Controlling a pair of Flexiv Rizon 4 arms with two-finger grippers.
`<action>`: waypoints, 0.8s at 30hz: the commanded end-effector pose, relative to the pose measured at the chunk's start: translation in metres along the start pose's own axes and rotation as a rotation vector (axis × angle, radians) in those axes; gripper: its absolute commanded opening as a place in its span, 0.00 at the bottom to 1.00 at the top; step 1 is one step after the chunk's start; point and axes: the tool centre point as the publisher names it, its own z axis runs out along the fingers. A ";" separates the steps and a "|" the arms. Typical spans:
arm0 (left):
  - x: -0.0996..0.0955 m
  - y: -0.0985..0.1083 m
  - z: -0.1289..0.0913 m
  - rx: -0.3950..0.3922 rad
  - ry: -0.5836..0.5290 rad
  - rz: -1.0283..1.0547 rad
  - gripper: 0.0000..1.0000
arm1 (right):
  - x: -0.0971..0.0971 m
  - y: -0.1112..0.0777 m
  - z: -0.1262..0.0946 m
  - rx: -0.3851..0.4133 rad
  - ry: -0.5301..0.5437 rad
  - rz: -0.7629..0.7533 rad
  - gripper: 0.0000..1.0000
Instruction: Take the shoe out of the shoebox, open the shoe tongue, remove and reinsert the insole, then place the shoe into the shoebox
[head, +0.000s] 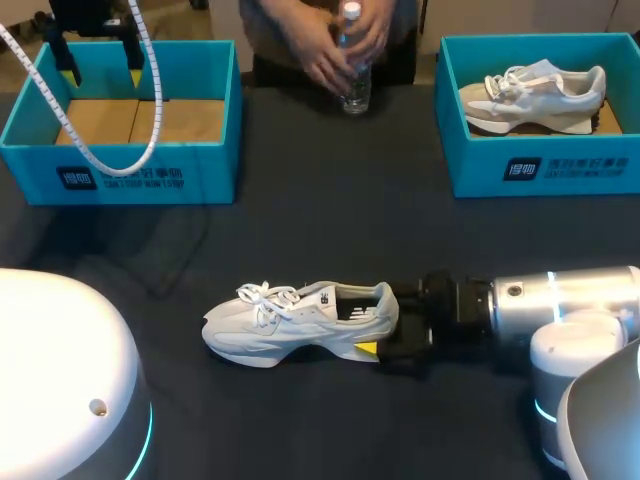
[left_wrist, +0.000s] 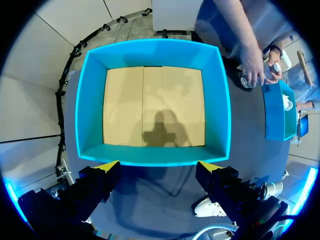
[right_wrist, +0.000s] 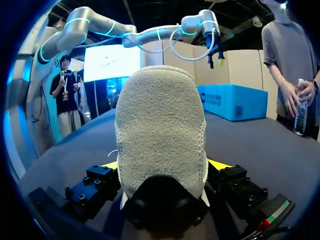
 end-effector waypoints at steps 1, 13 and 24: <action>0.000 0.000 0.000 -0.001 -0.001 0.000 1.00 | -0.002 0.000 0.009 -0.005 0.000 -0.004 1.00; 0.000 0.000 0.000 -0.001 -0.001 0.000 1.00 | 0.000 0.002 0.018 -0.012 0.013 -0.012 1.00; 0.000 0.000 0.000 -0.001 -0.001 0.000 1.00 | -0.005 0.000 0.020 -0.007 0.015 -0.018 0.00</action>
